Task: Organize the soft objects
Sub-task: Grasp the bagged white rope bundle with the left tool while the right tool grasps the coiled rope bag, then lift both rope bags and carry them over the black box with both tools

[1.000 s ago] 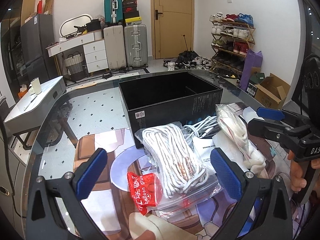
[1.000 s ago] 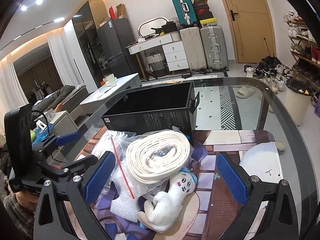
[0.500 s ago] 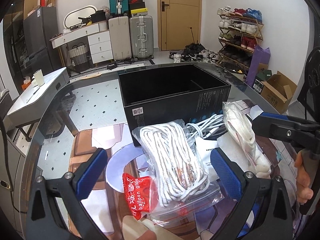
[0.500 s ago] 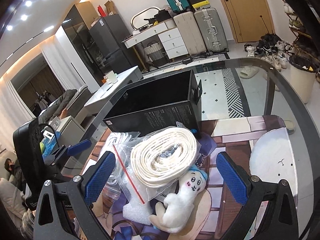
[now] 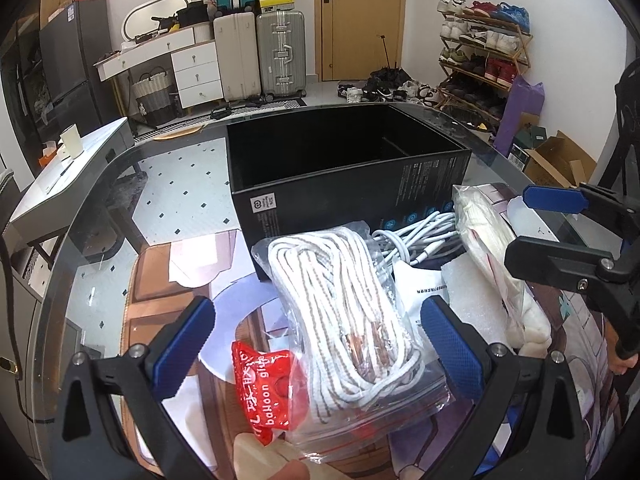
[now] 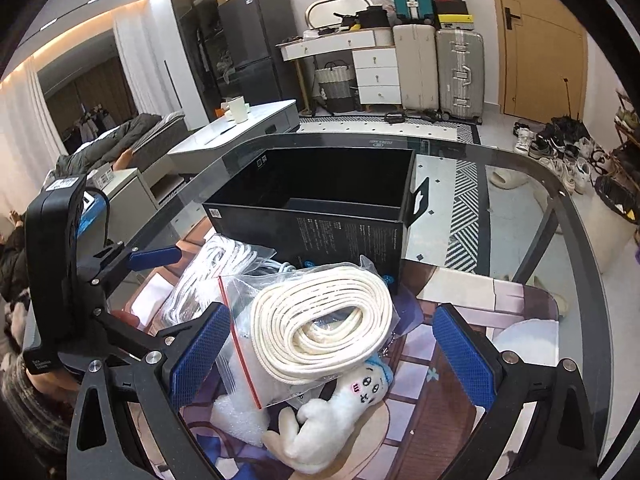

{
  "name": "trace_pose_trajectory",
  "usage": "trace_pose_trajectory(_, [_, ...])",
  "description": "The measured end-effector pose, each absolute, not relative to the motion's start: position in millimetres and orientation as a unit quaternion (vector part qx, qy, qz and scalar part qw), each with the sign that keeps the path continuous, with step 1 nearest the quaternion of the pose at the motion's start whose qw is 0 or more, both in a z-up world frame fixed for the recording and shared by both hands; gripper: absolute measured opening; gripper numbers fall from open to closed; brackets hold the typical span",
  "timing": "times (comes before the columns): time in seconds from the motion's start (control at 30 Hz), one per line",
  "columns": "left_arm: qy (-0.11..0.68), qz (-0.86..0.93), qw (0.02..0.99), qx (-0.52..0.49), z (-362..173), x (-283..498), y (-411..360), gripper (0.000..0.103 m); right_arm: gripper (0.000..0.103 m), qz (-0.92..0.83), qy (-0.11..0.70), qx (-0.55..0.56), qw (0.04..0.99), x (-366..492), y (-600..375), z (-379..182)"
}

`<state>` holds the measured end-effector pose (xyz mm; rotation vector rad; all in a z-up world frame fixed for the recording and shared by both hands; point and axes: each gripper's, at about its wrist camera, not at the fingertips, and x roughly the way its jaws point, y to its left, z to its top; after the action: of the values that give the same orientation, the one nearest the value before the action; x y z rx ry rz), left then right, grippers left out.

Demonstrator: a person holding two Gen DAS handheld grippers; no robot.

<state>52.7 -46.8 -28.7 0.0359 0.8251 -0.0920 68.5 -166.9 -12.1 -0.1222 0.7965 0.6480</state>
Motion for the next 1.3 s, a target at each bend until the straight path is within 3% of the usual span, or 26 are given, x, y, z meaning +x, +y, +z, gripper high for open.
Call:
trace_pose_trajectory(0.47, [0.419, -0.049, 0.907, 0.005, -34.6, 58.4, -40.7, 0.101, 0.103, 0.346, 0.406, -0.09, 0.841, 87.1, -144.4, -28.4])
trace_pose_trajectory(0.6, [0.419, -0.063, 0.906, -0.011, -32.9, 58.3, -33.9, 0.09, 0.099, 0.351, 0.413, -0.085, 0.836, 91.4, -142.3, -30.1])
trace_pose_trajectory(0.67, [0.42, -0.063, 0.905, -0.02, -34.1, 58.4, -30.8, 0.089, 0.091, 0.355, 0.417, -0.082, 0.833, 91.5, -141.8, -29.8])
trace_pose_trajectory(0.83, [0.426, -0.068, 0.902, -0.027, -35.6, 58.5, -28.2, 0.066, 0.083, 0.356, 0.417, -0.083, 0.832, 89.4, -142.5, -27.2])
trace_pose_trajectory(1.3, [0.426, -0.082, 0.9, -0.047, -32.7, 53.9, -20.6, 0.037, 0.056, 0.35, 0.411, -0.078, 0.838, 75.7, -149.4, -21.1])
